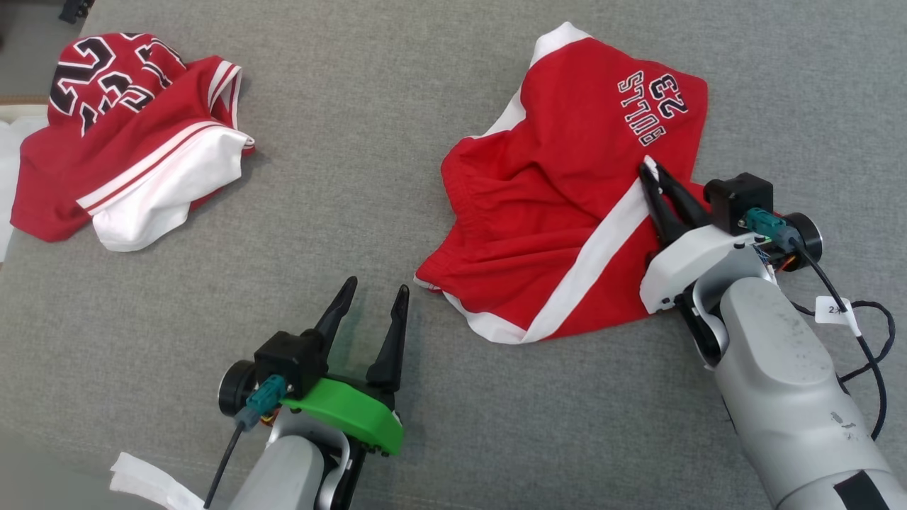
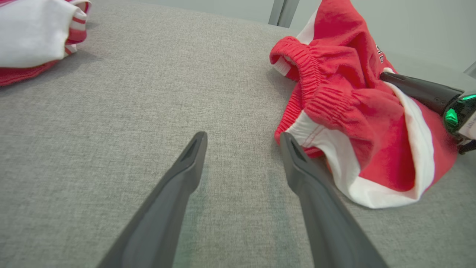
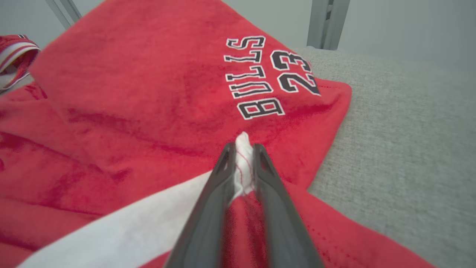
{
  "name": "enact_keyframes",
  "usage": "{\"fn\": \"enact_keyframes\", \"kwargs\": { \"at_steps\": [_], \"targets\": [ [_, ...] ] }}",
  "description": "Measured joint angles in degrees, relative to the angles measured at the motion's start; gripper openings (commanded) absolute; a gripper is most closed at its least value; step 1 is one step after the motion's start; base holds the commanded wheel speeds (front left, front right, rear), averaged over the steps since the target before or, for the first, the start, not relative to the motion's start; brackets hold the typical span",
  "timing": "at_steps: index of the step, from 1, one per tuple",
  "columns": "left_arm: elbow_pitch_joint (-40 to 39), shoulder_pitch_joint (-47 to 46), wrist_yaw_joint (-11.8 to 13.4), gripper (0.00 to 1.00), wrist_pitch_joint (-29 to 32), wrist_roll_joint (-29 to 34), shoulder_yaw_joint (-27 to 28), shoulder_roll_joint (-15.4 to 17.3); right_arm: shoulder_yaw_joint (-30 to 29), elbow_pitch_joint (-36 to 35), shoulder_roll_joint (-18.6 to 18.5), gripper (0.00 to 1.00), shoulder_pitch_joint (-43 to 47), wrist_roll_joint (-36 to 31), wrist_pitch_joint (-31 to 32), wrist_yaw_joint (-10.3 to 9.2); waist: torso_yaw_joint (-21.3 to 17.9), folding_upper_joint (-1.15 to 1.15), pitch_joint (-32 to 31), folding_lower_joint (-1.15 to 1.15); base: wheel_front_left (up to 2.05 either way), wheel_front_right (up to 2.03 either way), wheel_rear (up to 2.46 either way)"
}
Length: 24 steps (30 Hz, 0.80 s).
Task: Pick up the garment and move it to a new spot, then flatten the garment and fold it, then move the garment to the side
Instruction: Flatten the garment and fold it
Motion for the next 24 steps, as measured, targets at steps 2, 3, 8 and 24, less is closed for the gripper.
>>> {"fn": "enact_keyframes", "kwargs": {
  "at_steps": [2, 3, 8, 24],
  "targets": [
    [0.05, 0.01, 0.0, 1.0, 0.0, -0.01, -0.02, -0.04, -0.36, -1.91, 0.01, 0.0, 0.96, 0.03, 0.01, 0.0, -0.3, 0.0, -0.22, 0.0, 0.0, 0.0, 0.0],
    [0.09, 0.02, 0.0, 1.0, 0.0, -0.01, -0.05, -0.04, -0.53, -2.29, 0.02, 0.0, 1.23, 0.15, 0.01, 0.0, -0.41, 0.0, -0.31, 0.0, 0.0, 0.0, 0.0],
    [0.63, 0.23, 0.0, 1.0, 0.0, 0.09, -0.11, -0.08, -1.56, -5.48, 0.0, 0.0, 2.64, 0.71, 0.01, 0.0, -1.5, 0.0, -1.15, 0.0, 0.0, 0.0, 0.0],
    [0.86, 2.85, 0.0, 1.0, 0.0, 1.35, 2.7, 0.36, -6.36, -33.7, -0.08, 0.0, 13.36, 1.9, 0.0, 0.0, -7.26, 0.0, -5.66, 0.0, 0.0, 0.0, 0.0]
  ]
}}
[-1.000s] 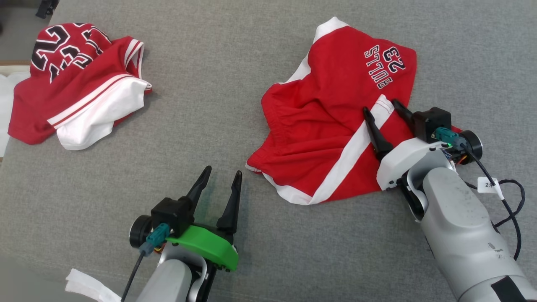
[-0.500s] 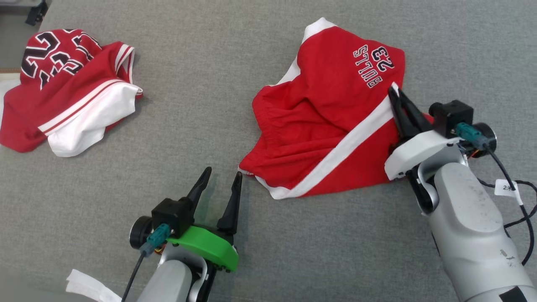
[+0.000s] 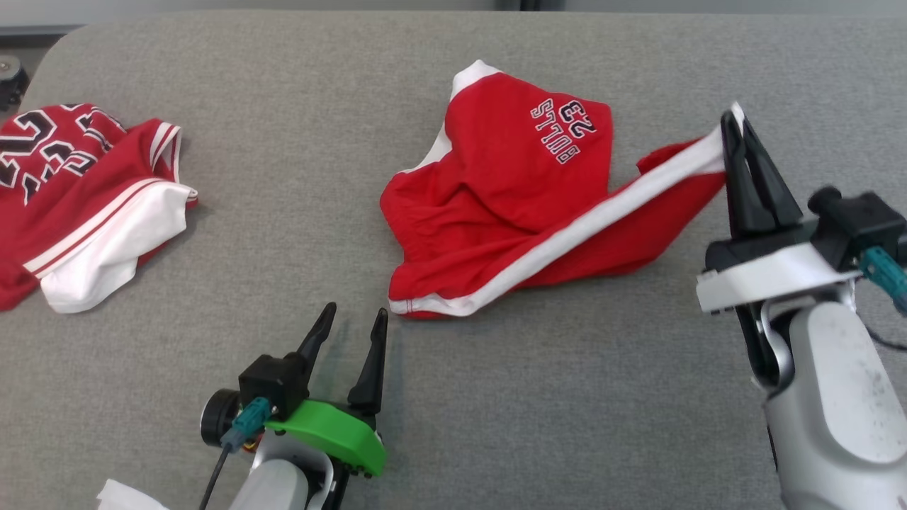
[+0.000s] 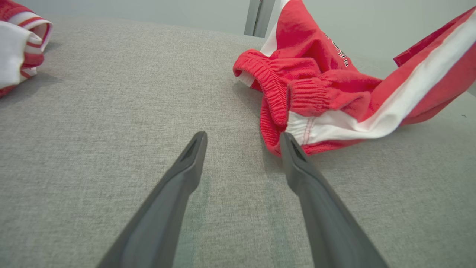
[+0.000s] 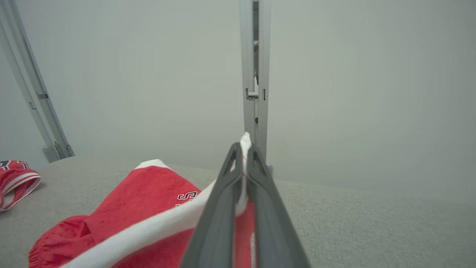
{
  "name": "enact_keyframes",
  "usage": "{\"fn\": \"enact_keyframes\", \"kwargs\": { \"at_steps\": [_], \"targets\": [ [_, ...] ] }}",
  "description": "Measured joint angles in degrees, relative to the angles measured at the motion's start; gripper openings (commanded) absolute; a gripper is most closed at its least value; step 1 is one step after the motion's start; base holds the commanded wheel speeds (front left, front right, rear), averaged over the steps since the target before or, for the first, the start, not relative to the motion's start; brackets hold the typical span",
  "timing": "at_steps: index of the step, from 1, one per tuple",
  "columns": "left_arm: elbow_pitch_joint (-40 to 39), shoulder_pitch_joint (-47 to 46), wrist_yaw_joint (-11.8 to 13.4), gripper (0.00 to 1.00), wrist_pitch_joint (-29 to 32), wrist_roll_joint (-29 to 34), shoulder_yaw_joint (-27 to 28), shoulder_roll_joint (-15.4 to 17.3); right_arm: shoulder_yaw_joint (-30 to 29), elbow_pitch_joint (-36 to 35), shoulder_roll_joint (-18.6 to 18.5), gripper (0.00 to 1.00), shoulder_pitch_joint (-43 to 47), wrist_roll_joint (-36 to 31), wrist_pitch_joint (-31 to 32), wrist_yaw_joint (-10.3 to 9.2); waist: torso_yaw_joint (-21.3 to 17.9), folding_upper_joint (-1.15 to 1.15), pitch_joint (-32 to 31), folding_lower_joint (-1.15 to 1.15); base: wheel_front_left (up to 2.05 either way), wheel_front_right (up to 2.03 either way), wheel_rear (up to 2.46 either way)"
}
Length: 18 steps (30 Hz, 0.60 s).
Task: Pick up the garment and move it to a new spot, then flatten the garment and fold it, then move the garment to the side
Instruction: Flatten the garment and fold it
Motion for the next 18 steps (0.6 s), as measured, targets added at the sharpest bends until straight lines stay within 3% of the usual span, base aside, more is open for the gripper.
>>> {"fn": "enact_keyframes", "kwargs": {
  "at_steps": [1, 2, 5, 11, 18],
  "targets": [
    [0.05, 0.34, 0.0, 1.0, 0.0, 0.1, 0.22, 0.03, -0.53, -0.24, 0.03, 0.0, 1.57, -0.11, 0.01, 0.0, -0.43, 0.0, -0.27, 0.0, 0.0, 0.0, 0.0],
    [0.1, 0.77, 0.0, 1.0, 0.0, 0.11, 0.43, 0.09, -1.42, -0.25, 0.05, 0.07, 3.66, -0.03, 0.0, 0.0, -1.02, 0.0, -0.6, 0.0, 0.0, 0.0, 0.0],
    [0.3, 1.67, 0.0, 1.0, 0.0, 0.33, 0.58, 0.2, -3.52, 1.75, 0.02, 1.0, 8.99, -0.78, 0.01, 0.0, -2.63, 0.0, -1.42, 0.0, 0.0, 0.0, 0.0],
    [0.65, 2.63, 0.0, 1.0, 0.0, 2.0, 1.91, 0.23, -8.77, 6.7, -0.02, 1.0, 16.25, -2.25, 0.02, 0.0, -4.88, 0.0, -3.28, 0.0, 0.0, 0.0, 0.0],
    [0.46, 3.36, 0.0, 1.0, 0.0, 3.38, 3.78, 0.2, -7.65, 4.85, 0.03, 1.0, 16.17, -2.23, 0.01, 0.0, -5.39, 0.0, -4.69, 0.0, 0.0, 0.0, 0.0]
  ]
}}
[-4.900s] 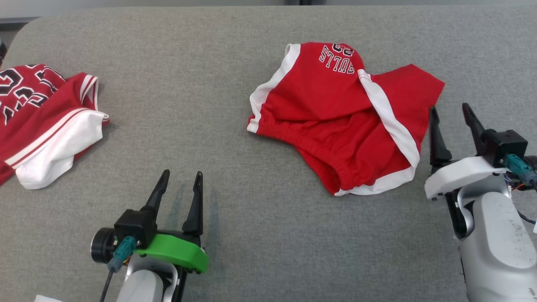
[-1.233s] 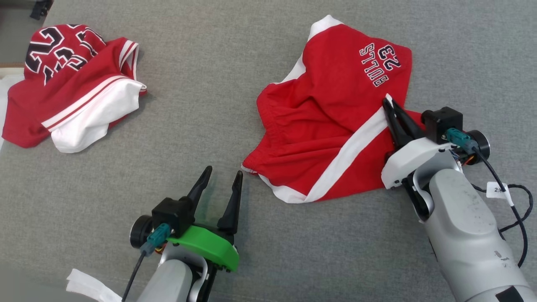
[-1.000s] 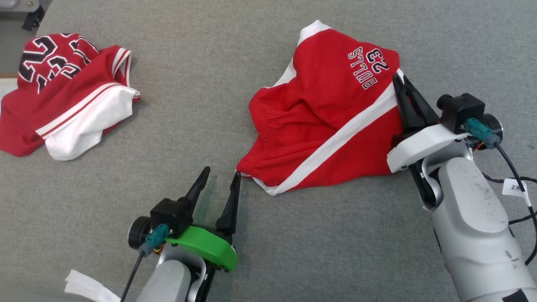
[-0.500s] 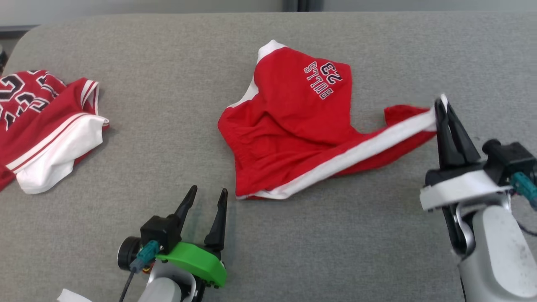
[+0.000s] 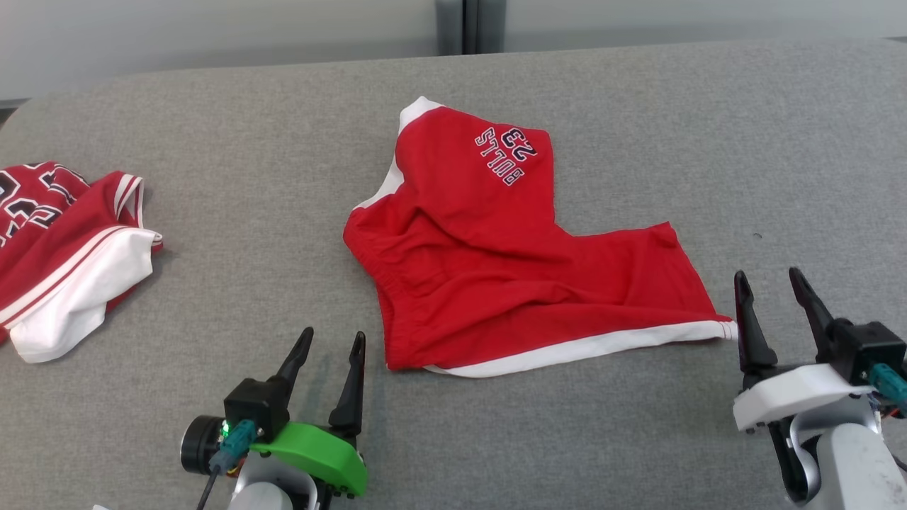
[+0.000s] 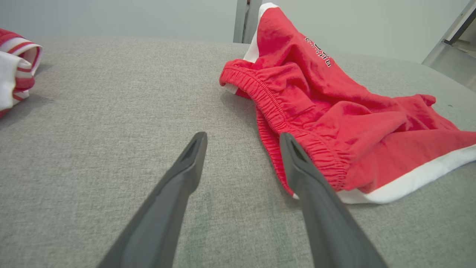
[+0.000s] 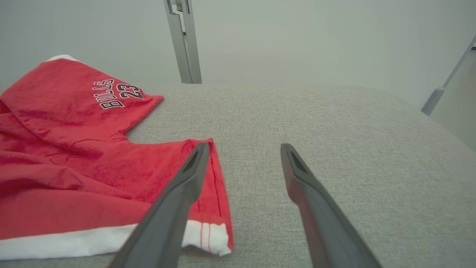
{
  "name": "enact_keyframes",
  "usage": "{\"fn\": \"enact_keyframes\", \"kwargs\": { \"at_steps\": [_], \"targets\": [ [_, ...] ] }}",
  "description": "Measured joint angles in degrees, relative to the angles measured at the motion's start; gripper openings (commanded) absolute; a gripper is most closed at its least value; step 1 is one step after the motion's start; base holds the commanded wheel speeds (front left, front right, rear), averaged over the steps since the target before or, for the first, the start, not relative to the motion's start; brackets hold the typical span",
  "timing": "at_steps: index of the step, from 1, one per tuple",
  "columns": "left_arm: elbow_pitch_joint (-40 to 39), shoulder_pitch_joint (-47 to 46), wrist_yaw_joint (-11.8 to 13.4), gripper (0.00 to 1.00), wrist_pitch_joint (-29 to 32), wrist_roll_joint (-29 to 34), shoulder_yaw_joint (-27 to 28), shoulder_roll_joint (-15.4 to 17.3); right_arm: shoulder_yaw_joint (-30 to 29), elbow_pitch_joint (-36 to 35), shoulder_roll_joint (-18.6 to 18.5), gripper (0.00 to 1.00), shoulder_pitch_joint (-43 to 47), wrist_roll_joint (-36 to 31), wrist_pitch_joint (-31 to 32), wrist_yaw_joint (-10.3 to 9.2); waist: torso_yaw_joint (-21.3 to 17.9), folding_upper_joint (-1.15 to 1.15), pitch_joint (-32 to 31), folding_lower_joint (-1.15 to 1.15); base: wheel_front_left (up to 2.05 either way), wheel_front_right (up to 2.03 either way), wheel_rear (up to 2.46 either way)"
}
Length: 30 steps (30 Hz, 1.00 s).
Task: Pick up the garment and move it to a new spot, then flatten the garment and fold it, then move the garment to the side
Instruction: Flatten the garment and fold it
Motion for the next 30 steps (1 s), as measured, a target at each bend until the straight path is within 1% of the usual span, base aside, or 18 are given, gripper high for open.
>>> {"fn": "enact_keyframes", "kwargs": {
  "at_steps": [3, 6, 10, 16, 22, 23, 24, 25, 26, 27, 30],
  "targets": [
    [-0.27, 0.23, 0.0, 1.0, 0.0, 0.04, -0.59, -0.02, 1.03, -2.02, -0.02, 1.0, -1.73, 0.09, 0.0, 0.0, 0.23, 0.0, -0.42, 0.0, 0.0, 0.0, 0.0],
    [-0.77, 0.46, 0.01, 1.0, 0.0, -0.94, -3.44, 0.07, 2.02, -2.19, -0.01, 1.0, -2.09, 0.52, 0.0, 0.0, 0.51, 0.0, -0.9, 0.0, 0.0, 0.0, 0.0],
    [-0.56, 0.76, 0.01, 1.0, -0.01, -4.32, -8.02, 0.93, 3.22, -2.12, 0.0, 1.0, -2.28, 0.68, 0.0, 0.0, 0.72, 0.0, -1.04, 0.0, 0.0, 0.0, 0.0],
    [0.71, -1.69, 0.0, 1.0, -0.01, -8.92, -11.89, 2.33, 4.11, -1.72, -0.01, 1.0, -2.3, 0.86, 0.0, 0.0, 0.05, 0.0, 0.02, 0.0, 0.0, 0.0, 0.0],
    [3.81, -4.67, 0.0, 1.0, 0.0, -14.71, -16.62, 3.68, 4.32, -1.56, -0.02, 1.0, -2.33, 0.83, 0.0, 0.0, -1.24, 0.0, 1.18, 0.0, 0.0, 0.0, 0.0],
    [3.9, -5.31, 0.01, 0.89, 0.0, -15.37, -17.02, 4.02, 4.39, -1.56, -0.01, 1.0, -2.43, 0.83, 0.0, 0.0, -1.45, 0.0, 1.41, 0.0, 0.0, 0.0, 0.0],
    [3.87, -6.02, 0.0, 0.51, 0.0, -15.72, -17.27, 4.25, 4.45, -1.57, 0.0, 1.0, -2.57, 0.83, 0.0, 0.0, -1.63, 0.0, 1.64, 0.0, 0.0, 0.0, 0.0],
    [3.86, -6.51, 0.0, 0.36, 0.0, -15.99, -17.35, 4.35, 4.54, -1.64, -0.01, 1.0, -2.67, 0.85, 0.0, 0.0, -1.75, 0.0, 1.84, 0.0, 0.0, 0.0, 0.0],
    [3.85, -7.06, 0.0, 0.04, 0.0, -16.14, -17.61, 4.52, 4.63, -1.69, -0.02, 1.0, -2.75, 0.85, 0.0, 0.0, -1.9, 0.0, 2.12, 0.0, 0.0, 0.0, 0.0],
    [3.81, -7.46, 0.0, 0.0, 0.0, -16.14, -17.75, 4.75, 4.76, -1.74, -0.01, 1.0, -2.78, 0.85, 0.0, 0.0, -2.03, 0.0, 2.43, 0.0, 0.0, 0.0, 0.0],
    [4.47, -8.83, 0.0, 0.0, 0.0, -16.28, -18.06, 5.47, 5.31, -1.97, -0.01, 1.0, -3.27, 0.87, 0.0, 0.0, -2.37, 0.0, 3.5, 0.0, 0.0, 0.0, 0.0]
  ]
}}
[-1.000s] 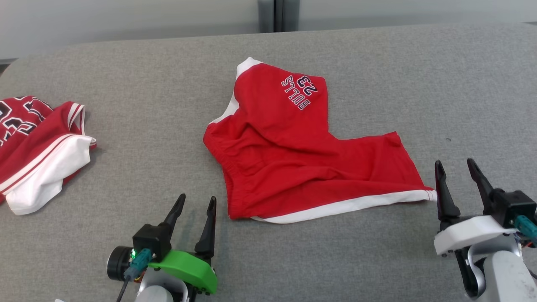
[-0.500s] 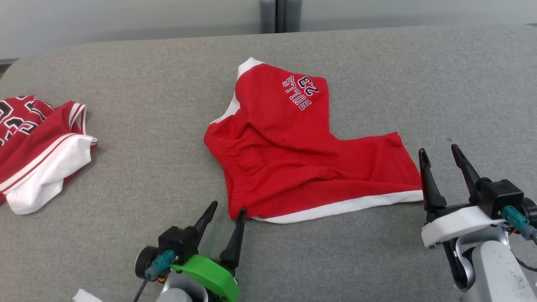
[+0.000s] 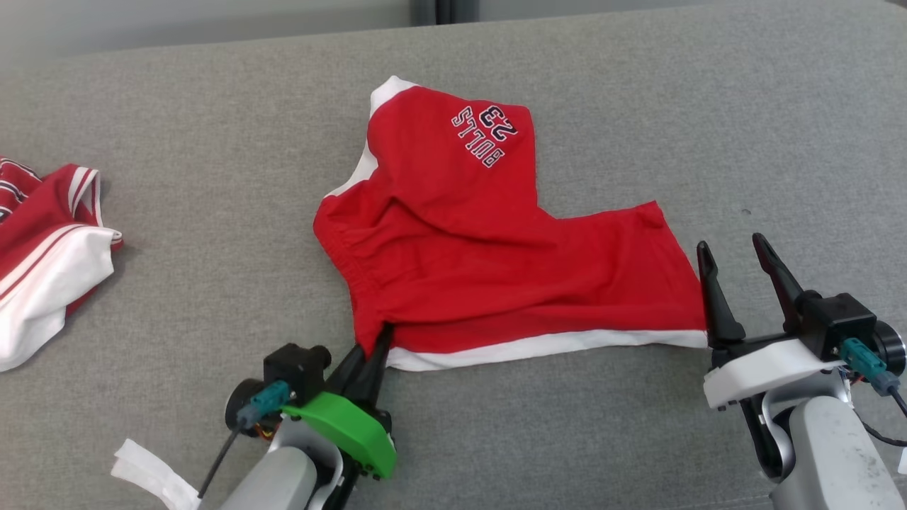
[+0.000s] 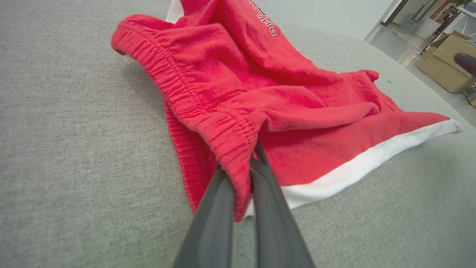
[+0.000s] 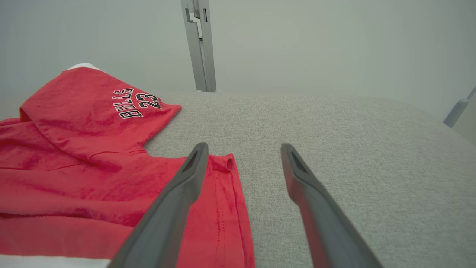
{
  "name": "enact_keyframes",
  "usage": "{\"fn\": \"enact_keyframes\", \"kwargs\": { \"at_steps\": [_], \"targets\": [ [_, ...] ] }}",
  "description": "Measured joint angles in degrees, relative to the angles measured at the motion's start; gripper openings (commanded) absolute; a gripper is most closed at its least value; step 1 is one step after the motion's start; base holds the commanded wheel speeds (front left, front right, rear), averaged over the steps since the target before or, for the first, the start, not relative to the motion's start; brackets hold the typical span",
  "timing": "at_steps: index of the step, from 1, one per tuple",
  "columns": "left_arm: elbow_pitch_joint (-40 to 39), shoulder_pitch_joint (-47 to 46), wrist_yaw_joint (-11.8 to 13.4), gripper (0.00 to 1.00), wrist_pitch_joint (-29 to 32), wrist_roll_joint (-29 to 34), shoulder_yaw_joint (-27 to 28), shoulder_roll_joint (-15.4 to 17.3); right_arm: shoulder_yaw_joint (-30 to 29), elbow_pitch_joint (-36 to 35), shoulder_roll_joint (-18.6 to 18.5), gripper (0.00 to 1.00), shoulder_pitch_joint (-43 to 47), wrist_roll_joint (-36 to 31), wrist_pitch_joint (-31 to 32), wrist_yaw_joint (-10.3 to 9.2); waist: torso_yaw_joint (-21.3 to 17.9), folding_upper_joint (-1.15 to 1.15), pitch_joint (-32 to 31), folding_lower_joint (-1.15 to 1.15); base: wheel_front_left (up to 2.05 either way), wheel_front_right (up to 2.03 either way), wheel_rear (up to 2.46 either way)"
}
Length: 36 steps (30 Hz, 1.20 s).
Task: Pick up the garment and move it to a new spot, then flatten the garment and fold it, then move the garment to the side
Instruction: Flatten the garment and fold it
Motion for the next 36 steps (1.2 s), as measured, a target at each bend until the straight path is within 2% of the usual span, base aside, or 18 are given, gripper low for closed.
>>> {"fn": "enact_keyframes", "kwargs": {
  "at_steps": [7, 8, 9, 13, 24, 28, 36],
  "targets": [
    [4.31, -4.45, 0.0, 0.0, 0.0, -0.12, 2.37, 0.38, 1.29, 0.18, 0.01, 1.0, -1.68, 0.21, 0.0, 0.0, -1.11, 0.0, 2.72, 0.0, 0.0, 0.0, 0.0],
    [8.1, -5.9, 0.0, 0.73, -0.02, 1.55, 3.42, 0.35, 1.98, 0.47, -0.01, 1.0, -2.02, 0.6, 0.0, 0.0, -2.19, 0.0, 3.17, 0.0, 0.0, 0.0, 0.0],
    [8.42, -5.99, 0.0, 1.0, -0.01, 1.92, 4.25, 0.15, 2.1, 0.54, -0.01, 1.0, -2.02, 0.68, 0.0, 0.0, -2.35, 0.0, 3.11, 0.0, 0.0, 0.0, 0.0],
    [7.66, -5.04, 0.0, 1.0, 0.0, 5.11, 9.75, -0.82, 2.42, 0.7, 0.0, 1.0, -1.81, 1.42, 0.0, 0.0, -2.53, 0.0, 2.08, 0.0, 0.0, 0.0, 0.0],
    [-3.03, 6.76, 0.0, 1.0, 0.0, 13.1, 21.94, -4.32, 2.41, 1.52, 0.02, 1.0, 1.27, 3.12, 0.0, 0.0, -0.77, 0.0, -3.16, 0.0, 0.0, 0.0, 0.0],
    [-4.16, 10.34, 0.0, 1.0, -0.01, 14.01, 24.48, -5.14, 2.86, 2.5, 0.0, 1.0, 2.83, 3.46, 0.0, 0.0, 0.0, 0.0, -5.41, 0.0, 0.0, 0.0, 0.0],
    [-5.53, 16.0, 0.0, 1.0, 0.0, 17.83, 25.95, -5.84, 4.12, 4.04, 0.03, 1.0, 7.01, 3.54, 0.0, 0.0, 0.99, 0.0, -9.57, 0.0, 0.0, 0.0, 0.0]
  ]
}}
